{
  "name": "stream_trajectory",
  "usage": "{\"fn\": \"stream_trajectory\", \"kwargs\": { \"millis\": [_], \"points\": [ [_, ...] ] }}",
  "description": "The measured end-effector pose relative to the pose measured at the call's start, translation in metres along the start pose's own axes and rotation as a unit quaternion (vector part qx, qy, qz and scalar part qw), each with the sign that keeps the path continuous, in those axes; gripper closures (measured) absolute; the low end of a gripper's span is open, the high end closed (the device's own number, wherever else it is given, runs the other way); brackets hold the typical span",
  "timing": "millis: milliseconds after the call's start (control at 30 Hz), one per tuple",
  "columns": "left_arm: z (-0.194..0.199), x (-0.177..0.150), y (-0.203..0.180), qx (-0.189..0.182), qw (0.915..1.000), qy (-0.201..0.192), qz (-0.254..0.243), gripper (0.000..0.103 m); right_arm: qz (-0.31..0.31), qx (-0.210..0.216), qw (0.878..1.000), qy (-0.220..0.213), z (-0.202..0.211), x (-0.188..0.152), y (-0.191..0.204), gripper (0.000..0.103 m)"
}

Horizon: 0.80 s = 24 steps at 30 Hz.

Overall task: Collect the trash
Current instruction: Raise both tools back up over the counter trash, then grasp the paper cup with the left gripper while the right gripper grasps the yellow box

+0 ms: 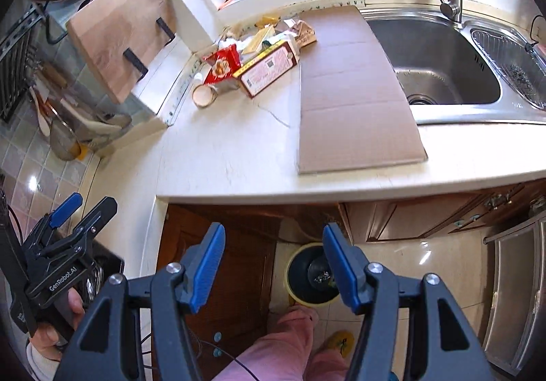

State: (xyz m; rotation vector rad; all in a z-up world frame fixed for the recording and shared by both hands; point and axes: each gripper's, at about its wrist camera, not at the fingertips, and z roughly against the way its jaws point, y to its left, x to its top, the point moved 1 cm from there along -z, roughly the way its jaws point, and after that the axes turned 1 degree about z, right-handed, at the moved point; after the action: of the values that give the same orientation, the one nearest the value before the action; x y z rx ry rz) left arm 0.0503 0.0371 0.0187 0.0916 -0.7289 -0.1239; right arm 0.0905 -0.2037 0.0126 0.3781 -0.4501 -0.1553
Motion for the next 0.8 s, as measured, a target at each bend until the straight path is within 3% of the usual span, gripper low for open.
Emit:
{"fn": "stream_trajectory", "kwargs": {
  "millis": [333,533,800],
  "points": [
    [-0.105,0.065,0.024,0.007,0.9999,0.006,-0.014,0.009,-0.036,-0.023,0.999,-0.022,-0.044,0.098,0.015,0.037],
    [-0.185,0.094,0.02,-0.01,0.9992,0.027,-0.026,0.009,-0.071,-0.057,0.995,-0.032,-0.106,0.175,0.015,0.036],
    [-0.253,0.123,0.024,-0.032,0.9987,0.038,-0.012,0.009,-0.118,-0.082,0.99,-0.004,-0.186,0.232,0.011,0.036]
  ]
}}
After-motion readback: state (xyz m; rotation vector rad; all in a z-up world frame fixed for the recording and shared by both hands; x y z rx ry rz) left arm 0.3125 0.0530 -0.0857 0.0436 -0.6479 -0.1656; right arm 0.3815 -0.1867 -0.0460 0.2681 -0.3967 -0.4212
